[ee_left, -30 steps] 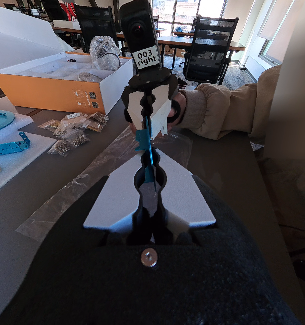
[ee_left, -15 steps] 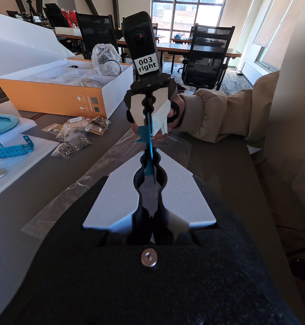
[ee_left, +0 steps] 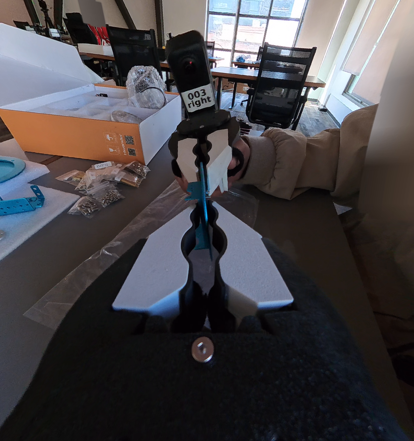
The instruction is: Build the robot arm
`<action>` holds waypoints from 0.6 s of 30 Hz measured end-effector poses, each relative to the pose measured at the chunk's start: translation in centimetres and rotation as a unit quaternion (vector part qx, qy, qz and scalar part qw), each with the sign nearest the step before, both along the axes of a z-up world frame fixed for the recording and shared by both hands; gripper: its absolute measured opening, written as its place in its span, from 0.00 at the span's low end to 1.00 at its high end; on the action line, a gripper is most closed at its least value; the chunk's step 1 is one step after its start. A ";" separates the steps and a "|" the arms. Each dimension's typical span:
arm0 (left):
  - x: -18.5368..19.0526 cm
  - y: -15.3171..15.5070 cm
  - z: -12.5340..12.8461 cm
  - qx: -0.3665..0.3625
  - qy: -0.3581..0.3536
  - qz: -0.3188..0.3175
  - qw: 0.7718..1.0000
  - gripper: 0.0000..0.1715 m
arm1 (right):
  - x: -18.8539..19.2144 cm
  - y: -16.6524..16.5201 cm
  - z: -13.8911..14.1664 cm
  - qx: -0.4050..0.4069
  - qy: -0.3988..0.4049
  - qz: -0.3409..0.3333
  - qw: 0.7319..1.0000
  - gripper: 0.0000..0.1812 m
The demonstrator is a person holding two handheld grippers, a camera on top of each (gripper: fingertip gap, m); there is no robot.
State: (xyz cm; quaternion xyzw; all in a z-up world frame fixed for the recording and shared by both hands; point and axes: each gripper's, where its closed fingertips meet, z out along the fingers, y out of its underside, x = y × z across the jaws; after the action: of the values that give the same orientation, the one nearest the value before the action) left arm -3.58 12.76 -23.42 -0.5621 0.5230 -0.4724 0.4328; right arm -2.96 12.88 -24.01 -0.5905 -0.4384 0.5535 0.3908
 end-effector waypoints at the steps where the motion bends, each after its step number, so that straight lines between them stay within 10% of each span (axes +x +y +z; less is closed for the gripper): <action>1: 0.0 -0.1 0.0 0.005 -0.001 0.000 1.000 0.02 | 0.0 0.0 0.0 -0.003 0.002 0.001 1.000 0.00; 18: -0.1 -0.2 -0.4 0.013 0.023 0.000 1.000 0.02 | 0.2 0.3 1.0 0.006 -0.001 -0.008 1.000 0.00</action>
State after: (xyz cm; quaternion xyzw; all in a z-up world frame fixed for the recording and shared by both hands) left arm -3.64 12.61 -23.82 -0.5670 0.5390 -0.4528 0.4278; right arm -2.77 13.20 -23.04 -0.5924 -0.4368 0.5474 0.3984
